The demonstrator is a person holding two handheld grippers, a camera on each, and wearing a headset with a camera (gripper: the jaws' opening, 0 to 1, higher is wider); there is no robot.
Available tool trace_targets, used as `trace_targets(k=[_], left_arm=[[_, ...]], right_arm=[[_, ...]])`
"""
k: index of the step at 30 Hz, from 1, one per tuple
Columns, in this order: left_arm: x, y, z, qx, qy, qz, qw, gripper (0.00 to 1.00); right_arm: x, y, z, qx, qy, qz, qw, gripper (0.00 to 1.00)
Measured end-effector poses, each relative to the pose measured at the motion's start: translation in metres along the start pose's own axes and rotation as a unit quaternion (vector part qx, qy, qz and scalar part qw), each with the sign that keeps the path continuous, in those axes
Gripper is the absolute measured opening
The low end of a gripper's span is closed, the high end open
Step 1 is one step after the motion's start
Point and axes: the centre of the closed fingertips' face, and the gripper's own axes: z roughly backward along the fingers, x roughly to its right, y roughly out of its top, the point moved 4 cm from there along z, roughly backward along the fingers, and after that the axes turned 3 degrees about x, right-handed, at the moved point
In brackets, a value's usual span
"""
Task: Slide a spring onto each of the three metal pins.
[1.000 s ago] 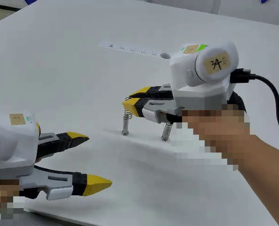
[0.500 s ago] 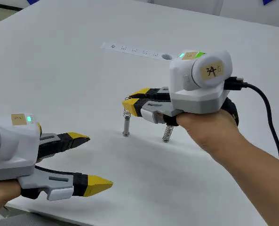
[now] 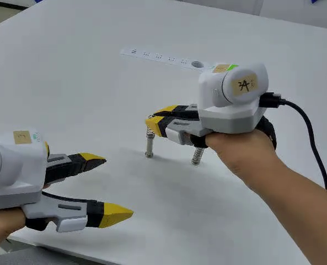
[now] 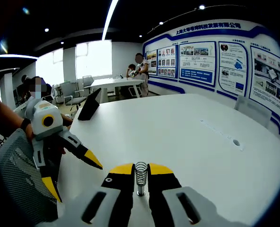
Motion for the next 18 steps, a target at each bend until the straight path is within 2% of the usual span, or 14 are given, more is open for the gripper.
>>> trace_targets(k=[18], left_arm=[[-0.001,-0.001,0.0,0.0,0.001,0.002,1.0,0.75]], right_arm=[[0.001,-0.017,-0.006,-0.017,0.003,-0.012,0.9998,0.12]])
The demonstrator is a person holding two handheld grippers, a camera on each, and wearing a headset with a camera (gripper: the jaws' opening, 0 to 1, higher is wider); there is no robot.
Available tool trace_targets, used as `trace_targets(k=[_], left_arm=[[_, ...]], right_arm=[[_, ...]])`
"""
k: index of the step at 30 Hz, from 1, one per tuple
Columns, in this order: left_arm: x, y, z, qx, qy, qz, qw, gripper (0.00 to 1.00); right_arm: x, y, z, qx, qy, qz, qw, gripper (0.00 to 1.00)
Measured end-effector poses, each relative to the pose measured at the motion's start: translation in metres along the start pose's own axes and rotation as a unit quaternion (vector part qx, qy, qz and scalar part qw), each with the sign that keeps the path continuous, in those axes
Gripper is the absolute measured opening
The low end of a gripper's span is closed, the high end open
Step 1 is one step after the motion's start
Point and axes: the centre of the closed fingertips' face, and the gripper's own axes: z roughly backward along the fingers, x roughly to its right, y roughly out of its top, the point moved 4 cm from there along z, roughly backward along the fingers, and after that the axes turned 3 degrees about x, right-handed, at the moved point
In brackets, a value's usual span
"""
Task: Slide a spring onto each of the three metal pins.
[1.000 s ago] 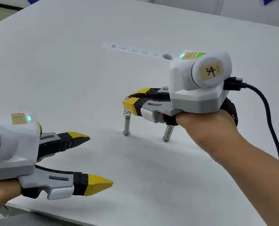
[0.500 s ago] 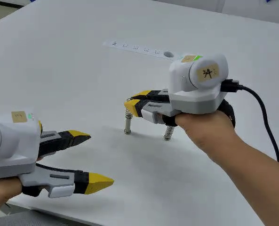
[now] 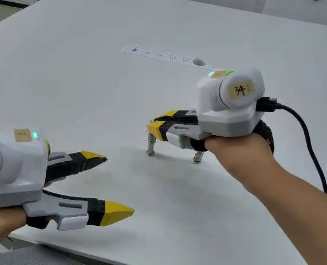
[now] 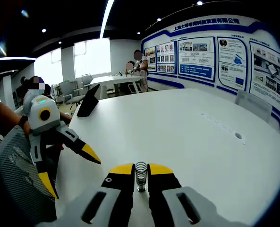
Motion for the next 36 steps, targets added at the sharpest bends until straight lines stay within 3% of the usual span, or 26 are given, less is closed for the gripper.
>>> trace_targets(k=[36], left_arm=[[0.0,-0.001,-0.001,-0.001,0.0,0.002,1.0,0.74]], right_arm=[[0.001,-0.03,-0.014,-0.06,0.004,0.018,0.998,0.12]])
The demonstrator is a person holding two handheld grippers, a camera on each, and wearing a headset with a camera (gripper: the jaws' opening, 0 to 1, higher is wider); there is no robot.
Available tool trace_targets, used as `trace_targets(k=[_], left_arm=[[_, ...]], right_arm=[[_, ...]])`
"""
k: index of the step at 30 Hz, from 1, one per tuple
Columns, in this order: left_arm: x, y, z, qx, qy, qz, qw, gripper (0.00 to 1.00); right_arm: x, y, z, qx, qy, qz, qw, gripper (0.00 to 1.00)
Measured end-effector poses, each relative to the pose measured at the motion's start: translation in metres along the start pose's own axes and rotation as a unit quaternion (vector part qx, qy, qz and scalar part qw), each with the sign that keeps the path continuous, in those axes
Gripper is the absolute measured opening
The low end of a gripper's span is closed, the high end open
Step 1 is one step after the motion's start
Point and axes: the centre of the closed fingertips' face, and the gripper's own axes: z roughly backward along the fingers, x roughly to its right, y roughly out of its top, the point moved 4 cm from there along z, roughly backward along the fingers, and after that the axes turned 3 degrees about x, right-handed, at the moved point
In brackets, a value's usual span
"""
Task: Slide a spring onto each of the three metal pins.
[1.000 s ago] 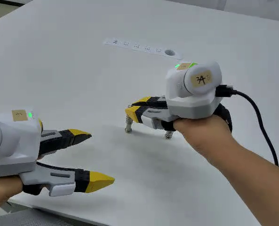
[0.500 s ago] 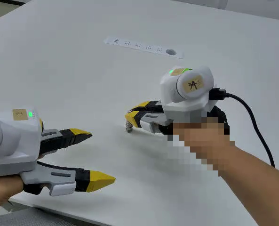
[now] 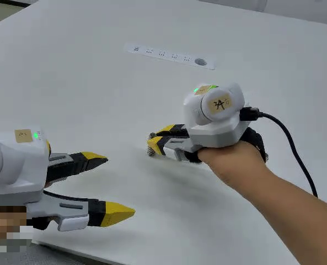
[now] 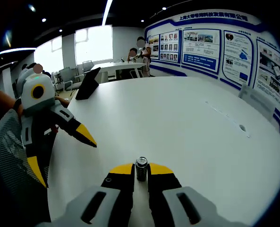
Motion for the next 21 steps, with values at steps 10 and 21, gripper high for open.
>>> trace_targets(k=[10,21], left_arm=[[0.0,0.001,0.0,0.001,0.0,-0.002,1.0,0.74],[0.002,0.002,0.0,0.004,-0.004,-0.003,1.0,0.74]], right_arm=[[-0.002,-0.008,0.006,-0.01,-0.002,-0.004,0.9999,0.13],[-0.013,-0.011,0.023,-0.008,-0.002,-0.002,1.0,0.14]])
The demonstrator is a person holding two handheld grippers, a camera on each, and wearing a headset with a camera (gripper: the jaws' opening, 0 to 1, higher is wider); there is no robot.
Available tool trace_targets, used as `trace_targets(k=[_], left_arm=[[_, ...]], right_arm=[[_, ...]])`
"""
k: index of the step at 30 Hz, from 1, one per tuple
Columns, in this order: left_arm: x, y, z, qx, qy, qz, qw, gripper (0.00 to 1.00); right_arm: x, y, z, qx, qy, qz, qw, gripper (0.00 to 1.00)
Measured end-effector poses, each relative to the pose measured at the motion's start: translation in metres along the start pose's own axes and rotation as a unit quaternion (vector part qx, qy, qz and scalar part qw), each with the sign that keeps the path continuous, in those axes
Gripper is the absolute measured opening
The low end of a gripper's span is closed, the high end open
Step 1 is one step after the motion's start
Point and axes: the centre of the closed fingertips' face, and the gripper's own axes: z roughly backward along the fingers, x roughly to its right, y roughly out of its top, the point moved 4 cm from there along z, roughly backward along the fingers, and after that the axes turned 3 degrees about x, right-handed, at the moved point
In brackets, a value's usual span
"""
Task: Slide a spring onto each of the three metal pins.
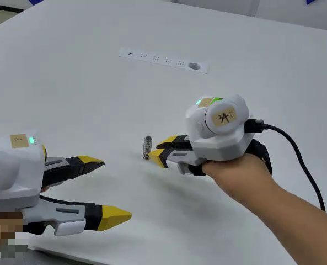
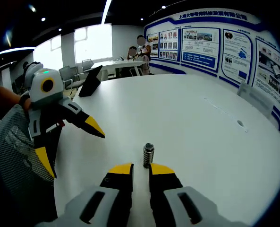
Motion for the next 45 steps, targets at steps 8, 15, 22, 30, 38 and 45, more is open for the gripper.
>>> trace_targets(k=[8,15,22,30,38,45], left_arm=[[0.002,0.0,-0.001,-0.001,-0.006,-0.002,1.0,0.75],[0.003,0.0,-0.002,-0.002,-0.011,-0.001,0.9999,0.75],[0.004,-0.002,-0.003,-0.012,-0.016,-0.008,0.9998,0.75],[0.006,-0.005,-0.004,-0.03,-0.022,-0.024,0.999,0.76],[0.006,0.004,0.0,-0.03,-0.023,-0.03,0.9988,0.77],[0.006,0.007,0.0,-0.031,-0.021,-0.037,0.9986,0.78]], right_arm=[[-0.006,-0.003,0.021,0.002,0.002,0.003,1.0,0.16],[-0.011,-0.006,0.043,-0.006,0.008,0.009,0.9999,0.19],[-0.017,-0.014,0.072,-0.009,0.01,0.014,0.9998,0.22],[-0.011,-0.037,0.107,-0.017,-0.011,0.005,0.9998,0.24],[0.003,-0.06,0.137,-0.015,-0.041,-0.017,0.9989,0.26],[0.011,-0.075,0.156,0.004,-0.057,-0.028,0.998,0.32]])
